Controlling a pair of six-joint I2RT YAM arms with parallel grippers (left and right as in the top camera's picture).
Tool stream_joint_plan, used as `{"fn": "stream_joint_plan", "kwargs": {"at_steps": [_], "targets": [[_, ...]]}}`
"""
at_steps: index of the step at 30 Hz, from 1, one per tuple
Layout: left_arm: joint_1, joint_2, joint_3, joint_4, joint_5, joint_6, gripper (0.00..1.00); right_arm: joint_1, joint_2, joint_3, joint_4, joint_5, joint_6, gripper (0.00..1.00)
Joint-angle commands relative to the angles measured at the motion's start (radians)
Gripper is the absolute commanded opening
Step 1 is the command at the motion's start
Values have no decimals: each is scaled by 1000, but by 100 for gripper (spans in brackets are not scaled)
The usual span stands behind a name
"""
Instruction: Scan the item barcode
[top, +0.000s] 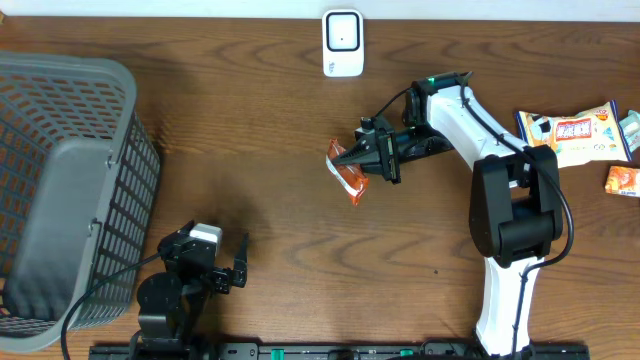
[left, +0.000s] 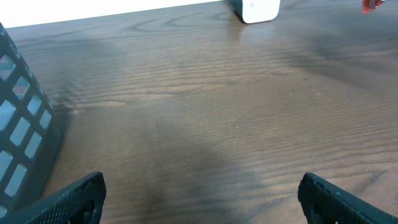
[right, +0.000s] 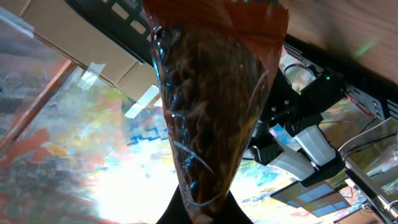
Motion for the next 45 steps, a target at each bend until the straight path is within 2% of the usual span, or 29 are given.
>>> {"fn": "stream_joint_plan", "kwargs": {"at_steps": [1, 5, 12, 24, 45], "targets": [[-2, -5, -13, -20, -3, 14, 98, 7, 10, 5, 0, -35, 16, 1], [-2, -5, -13, -20, -3, 14, 99, 22, 10, 5, 0, -35, 14, 1], [-2, -5, -13, -20, -3, 14, 99, 65, 10, 5, 0, -24, -124, 1], [-2, -5, -13, -20, -3, 14, 98, 84, 10, 3, 0, 96, -254, 1], [-2, -5, -13, -20, -3, 14, 98, 129, 10, 3, 0, 116, -242, 1]]}}
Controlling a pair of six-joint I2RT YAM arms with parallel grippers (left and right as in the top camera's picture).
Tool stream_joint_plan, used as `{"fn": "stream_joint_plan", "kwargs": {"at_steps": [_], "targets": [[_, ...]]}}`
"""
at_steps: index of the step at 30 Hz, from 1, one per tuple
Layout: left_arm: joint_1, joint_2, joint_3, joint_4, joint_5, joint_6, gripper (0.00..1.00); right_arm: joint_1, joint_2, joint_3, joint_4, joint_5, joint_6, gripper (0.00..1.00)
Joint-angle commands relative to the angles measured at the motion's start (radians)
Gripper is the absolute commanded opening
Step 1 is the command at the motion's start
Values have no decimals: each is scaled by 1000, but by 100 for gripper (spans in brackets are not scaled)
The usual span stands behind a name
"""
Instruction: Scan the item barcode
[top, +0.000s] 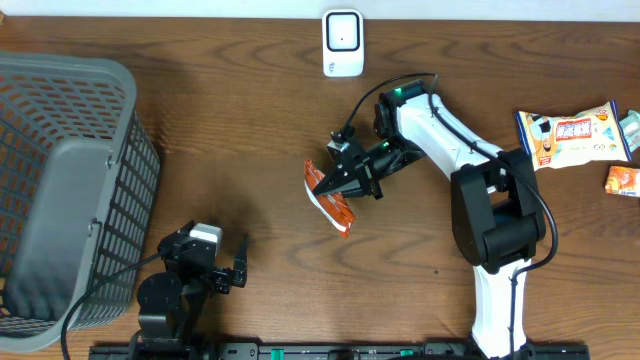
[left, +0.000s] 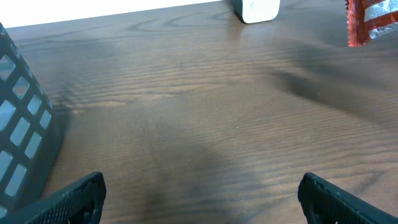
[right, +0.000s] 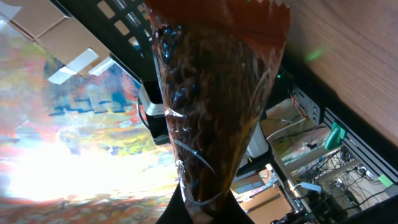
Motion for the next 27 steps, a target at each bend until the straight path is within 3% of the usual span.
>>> {"fn": "stream_joint_plan", "kwargs": {"at_steps": [1, 13, 27], "targets": [[-2, -5, -13, -20, -3, 14, 98, 2, 8, 3, 0, -4, -11, 1], [-2, -5, -13, -20, -3, 14, 98, 3, 8, 3, 0, 73, 65, 1], [-2, -5, -13, -20, -3, 14, 98, 9, 8, 3, 0, -8, 109, 1]]}}
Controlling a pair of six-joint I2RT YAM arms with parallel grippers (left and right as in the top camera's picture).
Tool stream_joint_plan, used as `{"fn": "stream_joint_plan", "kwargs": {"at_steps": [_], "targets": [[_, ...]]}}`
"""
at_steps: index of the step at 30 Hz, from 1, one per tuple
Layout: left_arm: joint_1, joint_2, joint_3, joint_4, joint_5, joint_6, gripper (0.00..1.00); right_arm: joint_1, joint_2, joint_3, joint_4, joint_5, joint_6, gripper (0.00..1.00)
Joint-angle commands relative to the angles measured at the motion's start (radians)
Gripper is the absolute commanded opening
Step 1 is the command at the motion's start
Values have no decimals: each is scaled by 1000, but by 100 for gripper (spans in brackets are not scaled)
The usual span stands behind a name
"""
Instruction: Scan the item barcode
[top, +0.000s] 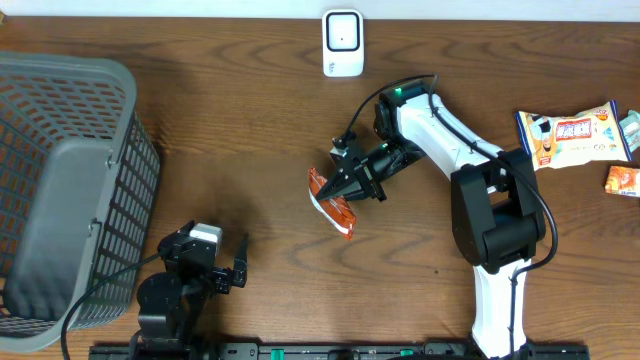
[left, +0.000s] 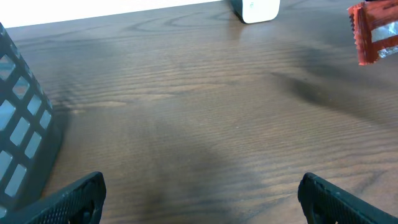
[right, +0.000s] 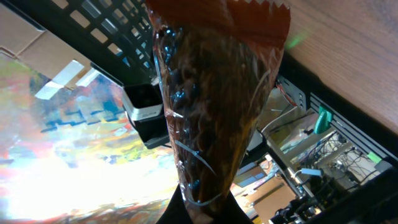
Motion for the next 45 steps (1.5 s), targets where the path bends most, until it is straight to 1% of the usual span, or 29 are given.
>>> {"fn": "stream_joint_plan", "kwargs": {"at_steps": [1, 5, 11, 16, 19, 24, 28, 35, 40, 45], "targets": [[-2, -5, -13, -20, -3, 14, 98, 8, 8, 3, 0, -71, 13, 1], [-2, -5, -13, -20, -3, 14, 98, 8, 8, 3, 0, -78, 69, 1], [-2, -5, -13, -20, -3, 14, 98, -8, 8, 3, 0, -76, 63, 1], [-2, -5, -13, -20, -3, 14, 98, -31, 8, 3, 5, 14, -93, 1], [-2, -5, -13, -20, -3, 14, 98, -34, 8, 3, 0, 148, -130, 1], [-2, -5, -13, -20, -3, 14, 98, -53, 8, 3, 0, 245, -242, 1], [-2, -5, -13, -20, -3, 14, 98, -75, 8, 3, 0, 246, -245, 1], [-2, -5, -13, -20, -3, 14, 98, -113, -3, 3, -1, 376, -203, 1], [-2, -5, -13, -20, -3, 14, 98, -161, -113, 3, -1, 385, -171, 1], [-2, -5, -13, -20, -3, 14, 98, -222, -312, 3, 0, 470, -185, 1]]}}
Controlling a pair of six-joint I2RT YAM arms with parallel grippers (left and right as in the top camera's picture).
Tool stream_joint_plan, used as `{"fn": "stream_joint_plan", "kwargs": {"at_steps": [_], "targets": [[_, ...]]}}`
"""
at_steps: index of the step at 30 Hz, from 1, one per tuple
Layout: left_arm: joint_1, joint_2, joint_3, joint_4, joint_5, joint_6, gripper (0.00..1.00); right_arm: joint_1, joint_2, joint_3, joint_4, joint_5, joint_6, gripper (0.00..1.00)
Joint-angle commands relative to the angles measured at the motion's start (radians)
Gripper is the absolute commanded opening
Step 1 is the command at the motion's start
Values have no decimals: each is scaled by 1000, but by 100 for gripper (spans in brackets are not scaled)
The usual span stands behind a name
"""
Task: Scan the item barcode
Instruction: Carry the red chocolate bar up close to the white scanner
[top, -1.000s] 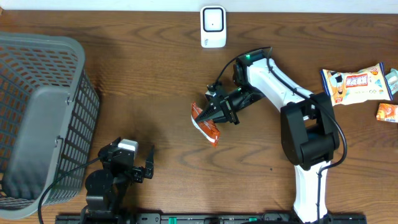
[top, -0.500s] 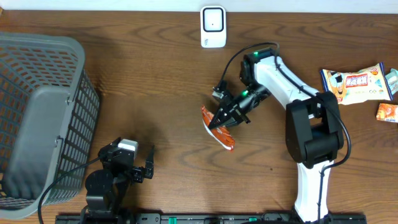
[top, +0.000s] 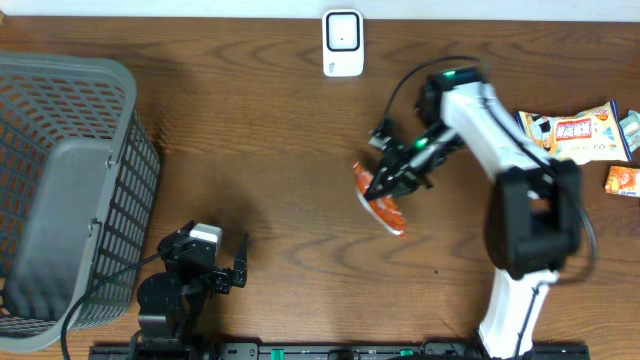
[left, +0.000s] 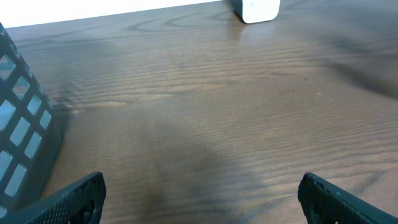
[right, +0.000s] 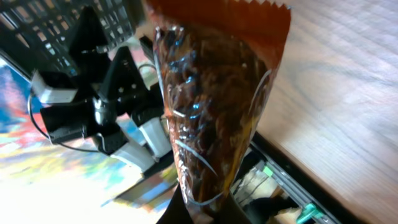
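Note:
An orange snack packet (top: 381, 203) hangs above the table's middle with my right gripper (top: 392, 181) shut on its top end. In the right wrist view the packet (right: 211, 106) fills the frame, its clear side showing brown contents, and my right gripper (right: 203, 210) pinches it at the bottom edge. The white barcode scanner (top: 342, 42) stands at the table's far edge, well beyond the packet, and shows in the left wrist view as the scanner (left: 255, 9). My left gripper (top: 226, 271) rests near the front edge. The left gripper (left: 202, 200) is open and holds nothing.
A grey mesh basket (top: 60, 180) takes up the left side, and the basket's wall (left: 22, 137) shows in the left wrist view. A white snack bag (top: 572, 136) and a small orange pack (top: 622, 180) lie at the right edge.
My right gripper has moved to the right with the orange packet, from left of the scanner's line to right of it. The packet has left the left wrist view. The left arm is still.
My right gripper held the orange packet below the scanner. Then it held it further left and nearer the front, turned, and stayed about there. Now the packet is to the right of the table's middle, still held. The left gripper stayed open throughout.

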Motion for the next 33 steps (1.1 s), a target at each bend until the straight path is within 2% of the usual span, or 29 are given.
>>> {"fn": "stream_joint_plan", "kwargs": {"at_steps": [1, 4, 9, 12, 15, 19, 22, 29, 33], "targets": [[-2, -5, -13, -21, -3, 14, 98, -47, -219, 8, -4, 64, -37, 1], [-2, -5, -13, -21, -3, 14, 98, -49, -331, 8, 32, 79, -174, 1], [-2, -5, -13, -21, -3, 14, 98, -28, -436, 8, 209, 198, -189, 1], [-2, -5, -13, -21, -3, 14, 98, -21, -447, 8, 348, 240, -122, 1], [-2, -5, -13, -21, -3, 14, 99, -21, -441, 5, 541, 314, 41, 1], [-2, -5, -13, -21, -3, 14, 98, -10, -414, -8, 767, 543, 230, 1], [-2, -5, -13, -21, -3, 14, 98, 14, -364, -8, 900, 643, 251, 1], [-2, -5, -13, -21, -3, 14, 99, 61, -221, -3, 1162, 737, 281, 1], [-2, -5, -13, -21, -3, 14, 98, 74, -122, 57, 1294, 786, 282, 1]]}}
